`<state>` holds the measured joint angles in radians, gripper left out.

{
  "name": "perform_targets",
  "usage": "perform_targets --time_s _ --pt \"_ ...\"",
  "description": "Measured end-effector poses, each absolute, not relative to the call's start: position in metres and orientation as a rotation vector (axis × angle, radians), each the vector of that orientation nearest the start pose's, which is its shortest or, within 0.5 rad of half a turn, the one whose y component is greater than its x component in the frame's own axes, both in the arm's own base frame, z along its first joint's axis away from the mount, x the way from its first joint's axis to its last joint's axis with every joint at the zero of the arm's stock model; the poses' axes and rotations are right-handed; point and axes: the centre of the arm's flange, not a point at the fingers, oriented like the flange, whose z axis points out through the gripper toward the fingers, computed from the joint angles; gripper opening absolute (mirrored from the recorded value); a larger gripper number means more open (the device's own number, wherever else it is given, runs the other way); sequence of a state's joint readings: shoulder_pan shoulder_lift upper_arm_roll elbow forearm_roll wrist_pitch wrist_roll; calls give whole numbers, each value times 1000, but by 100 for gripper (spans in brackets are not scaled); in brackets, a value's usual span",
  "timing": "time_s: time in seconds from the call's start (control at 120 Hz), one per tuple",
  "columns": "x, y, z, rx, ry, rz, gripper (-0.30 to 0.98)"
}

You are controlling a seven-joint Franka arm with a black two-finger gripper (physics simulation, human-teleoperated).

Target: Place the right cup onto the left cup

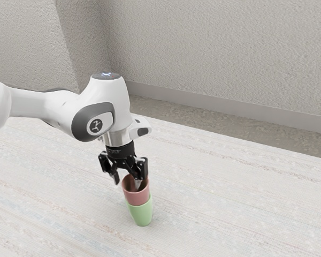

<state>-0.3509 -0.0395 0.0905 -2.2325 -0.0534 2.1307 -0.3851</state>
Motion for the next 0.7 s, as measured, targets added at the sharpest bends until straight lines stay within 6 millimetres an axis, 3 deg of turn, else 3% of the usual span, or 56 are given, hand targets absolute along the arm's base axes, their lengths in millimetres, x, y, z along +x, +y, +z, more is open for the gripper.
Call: perform_targets --time_s 0.142,0.417,0.525,0.7 --pt "498 -134 391 -3161 -245 102 57" --pt "529 -122 465 -3174 -277 27 65" --pt "547 -101 502 -3174 -299 -5 67" --pt "569 -44 553 -3130 -257 -72 68"
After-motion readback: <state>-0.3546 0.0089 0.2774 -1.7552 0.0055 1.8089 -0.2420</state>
